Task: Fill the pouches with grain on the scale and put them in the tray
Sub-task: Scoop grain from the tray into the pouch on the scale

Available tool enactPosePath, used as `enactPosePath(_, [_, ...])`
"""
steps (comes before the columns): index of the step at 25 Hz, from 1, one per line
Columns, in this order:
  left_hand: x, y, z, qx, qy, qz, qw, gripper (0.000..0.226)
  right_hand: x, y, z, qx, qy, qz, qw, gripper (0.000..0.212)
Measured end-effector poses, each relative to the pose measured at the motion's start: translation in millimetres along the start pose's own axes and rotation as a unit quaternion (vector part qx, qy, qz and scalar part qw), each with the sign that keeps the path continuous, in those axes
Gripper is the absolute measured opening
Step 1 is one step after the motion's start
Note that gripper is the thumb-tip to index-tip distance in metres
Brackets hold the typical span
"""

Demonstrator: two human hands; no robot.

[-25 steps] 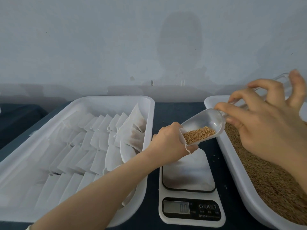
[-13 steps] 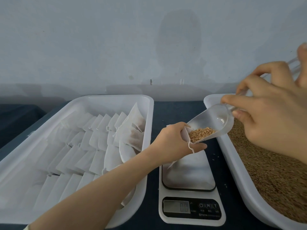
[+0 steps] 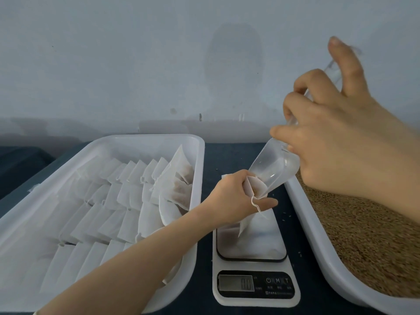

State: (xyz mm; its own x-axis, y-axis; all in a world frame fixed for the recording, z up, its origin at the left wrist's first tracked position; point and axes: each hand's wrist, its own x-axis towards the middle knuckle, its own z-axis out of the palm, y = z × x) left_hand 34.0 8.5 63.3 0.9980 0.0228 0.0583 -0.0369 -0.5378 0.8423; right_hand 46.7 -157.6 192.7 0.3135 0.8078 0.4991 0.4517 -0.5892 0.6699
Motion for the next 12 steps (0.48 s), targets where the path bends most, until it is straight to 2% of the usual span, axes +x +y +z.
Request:
enactPosePath(5, [0.6, -2.9, 0.1, 0.009, -0.029, -0.024, 0.999, 0.054, 0.5, -7.2, -5.7, -0.017, -0.018, -0.003, 1.0, 0.033])
enactPosePath(9, [1.2, -5.0, -0.8, 0.02, -0.034, -0.032, 0.999, 0.055, -5.7, -0.7, 0.9, 0.019, 0.016, 0.014, 1.0, 0.021])
enactPosePath(12, [1.0, -5.2, -0.6, 0.029, -0.032, -0.027, 0.999, 0.051, -16.9, 25.7, 24.9, 0.06, 0.041, 0.072, 0.995, 0.024])
